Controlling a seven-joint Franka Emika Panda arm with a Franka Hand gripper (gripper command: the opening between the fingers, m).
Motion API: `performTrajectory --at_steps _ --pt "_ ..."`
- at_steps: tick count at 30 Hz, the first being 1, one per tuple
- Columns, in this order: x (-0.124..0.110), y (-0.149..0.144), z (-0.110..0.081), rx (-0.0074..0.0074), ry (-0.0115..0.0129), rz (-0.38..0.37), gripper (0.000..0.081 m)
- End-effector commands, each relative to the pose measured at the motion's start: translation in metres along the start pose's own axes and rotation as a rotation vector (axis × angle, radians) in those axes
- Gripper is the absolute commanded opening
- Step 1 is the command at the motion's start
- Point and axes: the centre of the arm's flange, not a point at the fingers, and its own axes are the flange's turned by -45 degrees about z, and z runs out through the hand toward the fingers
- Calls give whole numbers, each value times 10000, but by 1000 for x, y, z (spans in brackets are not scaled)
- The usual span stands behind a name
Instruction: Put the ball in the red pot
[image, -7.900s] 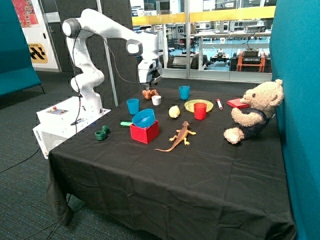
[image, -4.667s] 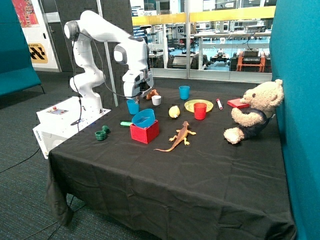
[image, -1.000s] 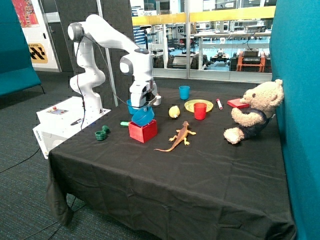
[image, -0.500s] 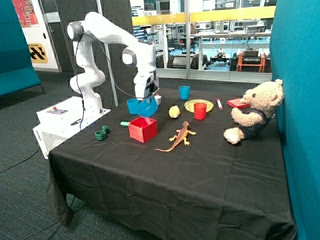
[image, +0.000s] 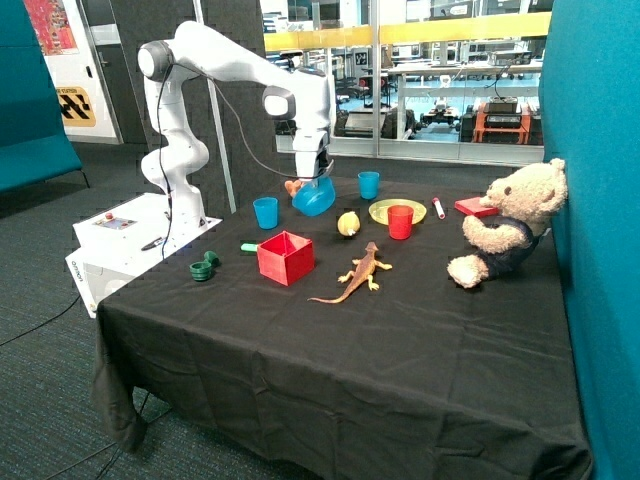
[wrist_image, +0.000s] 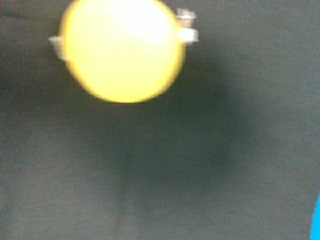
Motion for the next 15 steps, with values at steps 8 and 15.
performTrajectory --at_steps 8,15 --pt "-12 -79 17 -39 49 -763 0" --pt "-34 -83 46 -39 49 -760 0"
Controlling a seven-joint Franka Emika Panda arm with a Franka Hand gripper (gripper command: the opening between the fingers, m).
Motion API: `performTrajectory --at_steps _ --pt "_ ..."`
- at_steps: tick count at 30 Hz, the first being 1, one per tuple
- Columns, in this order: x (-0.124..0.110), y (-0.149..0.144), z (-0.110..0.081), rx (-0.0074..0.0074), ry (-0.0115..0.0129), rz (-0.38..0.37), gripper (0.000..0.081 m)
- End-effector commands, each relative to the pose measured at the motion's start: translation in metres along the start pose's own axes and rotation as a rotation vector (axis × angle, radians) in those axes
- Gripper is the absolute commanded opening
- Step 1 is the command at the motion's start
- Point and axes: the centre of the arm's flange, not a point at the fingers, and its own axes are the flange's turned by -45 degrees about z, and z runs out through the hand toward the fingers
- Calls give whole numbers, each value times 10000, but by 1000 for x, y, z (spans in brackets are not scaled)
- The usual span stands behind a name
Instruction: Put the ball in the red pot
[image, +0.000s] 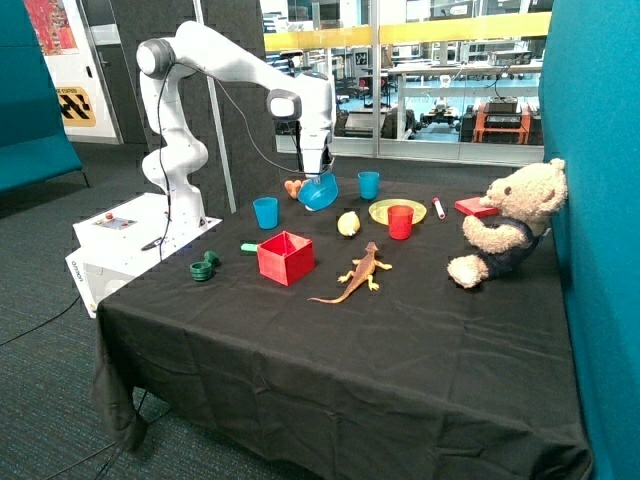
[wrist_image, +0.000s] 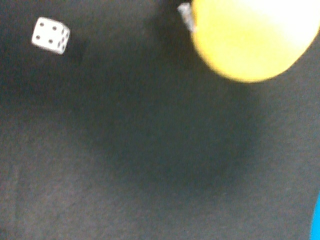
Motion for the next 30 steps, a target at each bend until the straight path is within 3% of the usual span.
performTrajectory --at_steps 1,15,22,30 --pt "-21 -19 29 -5 59 -116 0" --pt "-31 -9 48 -3 59 247 0" --pt "-38 3 70 -2 60 755 0" --pt "-47 6 83 -2 60 912 0"
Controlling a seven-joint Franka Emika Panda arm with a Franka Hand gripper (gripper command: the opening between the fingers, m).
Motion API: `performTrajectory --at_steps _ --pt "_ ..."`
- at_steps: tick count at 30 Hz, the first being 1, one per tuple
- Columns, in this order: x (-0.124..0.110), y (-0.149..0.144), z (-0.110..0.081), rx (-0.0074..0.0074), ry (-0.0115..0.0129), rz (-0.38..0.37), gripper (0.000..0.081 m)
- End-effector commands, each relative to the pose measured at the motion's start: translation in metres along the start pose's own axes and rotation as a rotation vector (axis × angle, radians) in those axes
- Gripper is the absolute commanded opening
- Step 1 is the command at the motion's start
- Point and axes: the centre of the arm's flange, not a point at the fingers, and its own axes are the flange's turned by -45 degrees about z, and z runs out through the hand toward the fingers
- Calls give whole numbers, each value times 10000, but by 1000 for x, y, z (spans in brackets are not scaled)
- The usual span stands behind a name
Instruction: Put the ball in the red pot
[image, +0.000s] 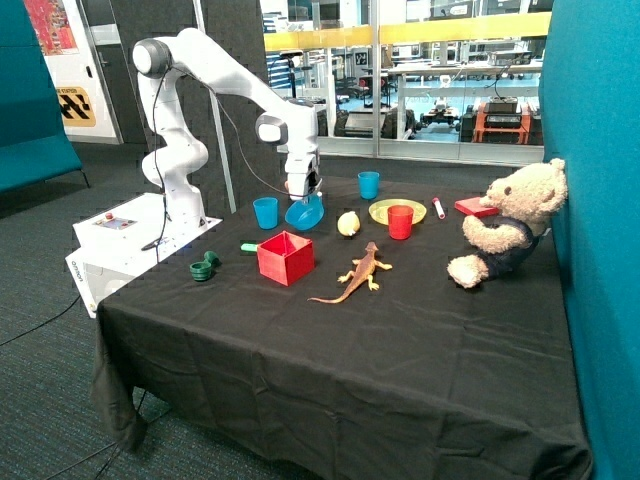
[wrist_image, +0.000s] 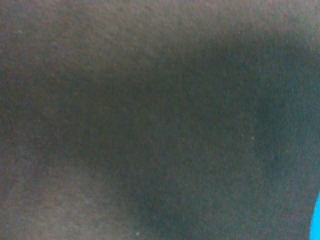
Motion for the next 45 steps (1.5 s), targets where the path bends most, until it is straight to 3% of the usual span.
performTrajectory --at_steps 1,40,41,44,45 --pt "-8 6 18 11 -25 237 0" --pt "-34 21 25 11 -25 292 0" --pt "-33 21 25 11 -25 268 38" --pt "-27 22 23 11 -25 207 384" --pt "-24 22 22 11 -25 151 465"
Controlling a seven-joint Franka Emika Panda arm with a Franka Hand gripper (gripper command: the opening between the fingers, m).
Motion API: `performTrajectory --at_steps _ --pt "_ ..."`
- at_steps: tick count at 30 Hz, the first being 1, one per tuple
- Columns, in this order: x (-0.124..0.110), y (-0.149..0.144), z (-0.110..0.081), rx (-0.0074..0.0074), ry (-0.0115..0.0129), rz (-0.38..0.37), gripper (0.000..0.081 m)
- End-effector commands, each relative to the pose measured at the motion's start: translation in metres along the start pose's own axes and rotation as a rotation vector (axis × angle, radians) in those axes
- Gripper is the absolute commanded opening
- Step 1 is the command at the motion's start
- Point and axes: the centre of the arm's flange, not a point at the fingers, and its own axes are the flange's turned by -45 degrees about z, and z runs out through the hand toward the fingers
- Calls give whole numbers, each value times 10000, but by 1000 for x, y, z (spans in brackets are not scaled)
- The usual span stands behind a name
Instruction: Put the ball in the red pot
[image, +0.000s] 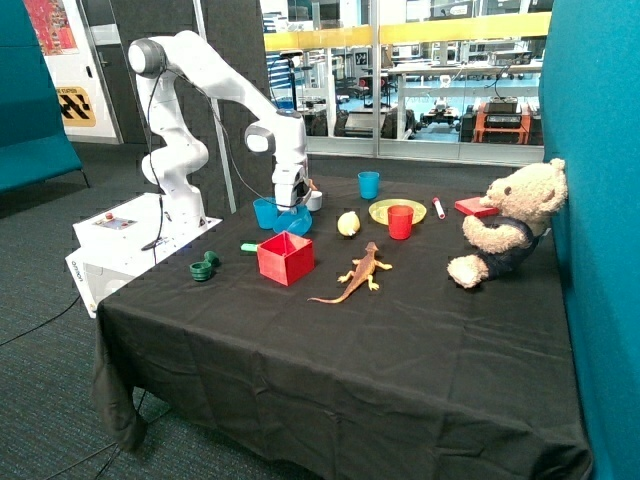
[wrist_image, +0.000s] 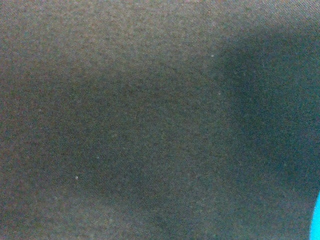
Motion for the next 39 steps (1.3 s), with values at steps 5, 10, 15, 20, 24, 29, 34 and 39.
performTrajectory --at_steps 5,10,15,20,24,29,34,39 --pt "12 1 -3 11 -30 -175 586" --pt "16 -2 -3 11 -30 -294 633" --pt "16 -6 -1 11 -30 -389 661" --pt "14 -9 2 11 -30 -429 664" --pt "11 -10 4 12 -30 -485 666" --pt "8 -8 5 12 -30 -486 666" --pt "11 -7 -1 12 -30 -552 694" --pt "17 -8 -12 12 -30 -721 736"
